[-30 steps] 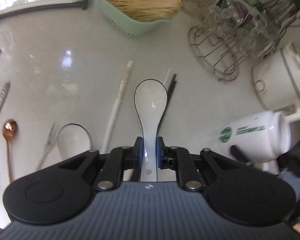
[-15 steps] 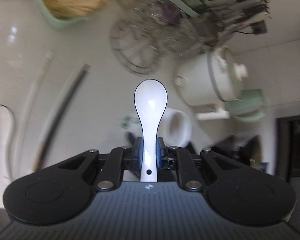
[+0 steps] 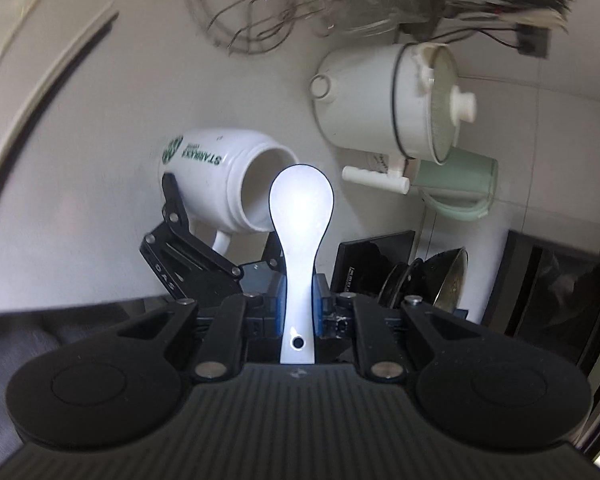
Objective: Organize utensils
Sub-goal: 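Lower the white spoon into the mug with the left gripper and release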
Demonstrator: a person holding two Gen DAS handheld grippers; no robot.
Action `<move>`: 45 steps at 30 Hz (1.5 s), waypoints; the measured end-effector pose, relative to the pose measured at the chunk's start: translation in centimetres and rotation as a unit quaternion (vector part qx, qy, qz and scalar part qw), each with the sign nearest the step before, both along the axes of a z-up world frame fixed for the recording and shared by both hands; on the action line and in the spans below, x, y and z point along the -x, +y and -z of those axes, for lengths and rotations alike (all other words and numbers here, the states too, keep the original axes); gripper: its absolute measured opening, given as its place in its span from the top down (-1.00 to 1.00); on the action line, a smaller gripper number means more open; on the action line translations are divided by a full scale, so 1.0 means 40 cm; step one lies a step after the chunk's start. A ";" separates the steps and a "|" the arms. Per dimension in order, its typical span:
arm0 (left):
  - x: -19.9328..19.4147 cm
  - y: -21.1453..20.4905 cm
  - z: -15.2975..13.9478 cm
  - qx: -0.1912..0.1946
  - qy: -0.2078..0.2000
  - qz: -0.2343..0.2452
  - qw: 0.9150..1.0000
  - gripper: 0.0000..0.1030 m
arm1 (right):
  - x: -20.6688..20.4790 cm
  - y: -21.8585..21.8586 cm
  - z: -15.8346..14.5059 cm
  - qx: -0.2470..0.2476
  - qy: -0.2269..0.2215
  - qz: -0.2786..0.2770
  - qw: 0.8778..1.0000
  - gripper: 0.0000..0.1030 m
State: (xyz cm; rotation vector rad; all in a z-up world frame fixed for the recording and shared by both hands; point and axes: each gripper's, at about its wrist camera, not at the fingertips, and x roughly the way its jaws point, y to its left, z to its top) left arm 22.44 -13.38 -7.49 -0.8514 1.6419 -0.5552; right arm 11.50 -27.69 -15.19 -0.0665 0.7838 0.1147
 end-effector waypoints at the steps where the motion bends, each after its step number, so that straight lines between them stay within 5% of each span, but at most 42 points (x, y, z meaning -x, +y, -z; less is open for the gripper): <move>1: -0.006 -0.006 0.008 -0.001 0.007 -0.001 1.000 0.69 | 0.000 -0.001 0.000 -0.001 0.001 0.000 1.000 -0.76; 12: -0.044 -0.028 0.083 -0.038 0.094 -0.039 0.994 0.69 | 0.001 -0.010 -0.003 -0.002 0.006 -0.005 1.000 -0.76; 24: -0.069 -0.046 0.087 -0.046 0.071 -0.050 0.995 0.69 | 0.008 -0.009 0.000 -0.003 -0.001 -0.005 1.000 -0.77; 32: -0.035 0.004 0.025 -0.087 -0.052 -0.020 0.995 0.68 | 0.008 -0.013 -0.002 -0.004 0.003 -0.003 1.000 -0.76; 42: 0.037 0.128 -0.023 -0.181 -0.208 -0.014 0.961 0.65 | 0.019 -0.013 -0.008 -0.002 0.017 0.013 1.000 -0.76; 45: 0.052 0.163 -0.025 -0.198 -0.239 -0.013 0.950 0.45 | 0.022 -0.009 -0.008 -0.001 0.018 0.025 1.000 -0.76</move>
